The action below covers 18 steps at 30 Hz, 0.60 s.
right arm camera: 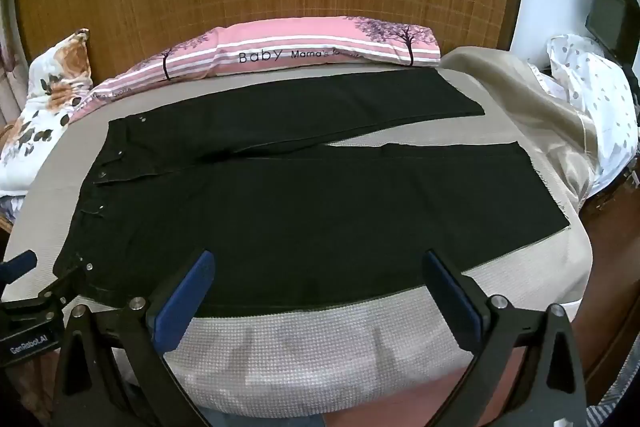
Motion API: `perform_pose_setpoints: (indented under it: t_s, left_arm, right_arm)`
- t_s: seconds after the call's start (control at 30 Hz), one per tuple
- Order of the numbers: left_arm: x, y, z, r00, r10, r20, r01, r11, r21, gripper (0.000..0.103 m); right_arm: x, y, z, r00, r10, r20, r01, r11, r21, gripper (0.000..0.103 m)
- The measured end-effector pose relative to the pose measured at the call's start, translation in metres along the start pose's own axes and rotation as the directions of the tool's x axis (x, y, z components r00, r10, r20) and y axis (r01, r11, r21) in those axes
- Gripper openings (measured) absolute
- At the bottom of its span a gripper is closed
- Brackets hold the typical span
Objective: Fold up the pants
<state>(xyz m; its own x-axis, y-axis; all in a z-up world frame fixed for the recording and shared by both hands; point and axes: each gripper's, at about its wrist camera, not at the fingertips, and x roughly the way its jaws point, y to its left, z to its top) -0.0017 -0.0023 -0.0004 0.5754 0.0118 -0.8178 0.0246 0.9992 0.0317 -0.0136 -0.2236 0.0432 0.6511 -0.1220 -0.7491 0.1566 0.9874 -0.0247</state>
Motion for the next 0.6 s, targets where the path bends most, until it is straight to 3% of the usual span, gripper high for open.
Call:
perform_pose_setpoints:
  t_s: [0.23, 0.6]
  left_arm:
    - [0.008, 0.005, -0.008, 0.998, -0.042, -0.036, 0.04, 0.998, -0.041, 0.099]
    - [0.003, 0.012, -0.004, 0.999, -0.011, -0.037, 0.009, 0.998, -0.057, 0.099]
  right_arm:
    - [-0.001, 0.005, -0.004, 1.0, 0.003, -0.005, -0.003, 1.0, -0.003, 0.102]
    - [0.002, 0.005, -0.004, 1.0, 0.009, -0.01, -0.009, 1.0, -0.017, 0.102]
